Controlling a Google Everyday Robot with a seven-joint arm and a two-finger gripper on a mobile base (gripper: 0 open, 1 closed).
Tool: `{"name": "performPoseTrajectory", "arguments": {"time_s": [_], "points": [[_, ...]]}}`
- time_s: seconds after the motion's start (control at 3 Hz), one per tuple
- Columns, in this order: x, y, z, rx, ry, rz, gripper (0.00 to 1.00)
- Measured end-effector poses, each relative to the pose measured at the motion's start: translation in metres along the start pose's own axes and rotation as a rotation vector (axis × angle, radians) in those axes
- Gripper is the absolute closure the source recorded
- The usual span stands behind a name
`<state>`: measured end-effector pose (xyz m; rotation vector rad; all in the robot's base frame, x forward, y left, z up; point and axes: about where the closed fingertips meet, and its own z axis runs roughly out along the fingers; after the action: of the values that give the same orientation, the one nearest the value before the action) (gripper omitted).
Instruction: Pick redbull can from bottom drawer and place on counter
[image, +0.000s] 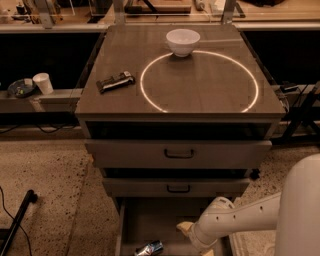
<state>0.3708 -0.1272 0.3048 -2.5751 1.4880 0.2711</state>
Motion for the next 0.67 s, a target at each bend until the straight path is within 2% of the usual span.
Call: {"name": "performPoseTrajectory", "arguments": {"time_s": [0.67], "points": [[0.011,-0.024,0.016,0.001,0.067,-0.014,0.0]]}}
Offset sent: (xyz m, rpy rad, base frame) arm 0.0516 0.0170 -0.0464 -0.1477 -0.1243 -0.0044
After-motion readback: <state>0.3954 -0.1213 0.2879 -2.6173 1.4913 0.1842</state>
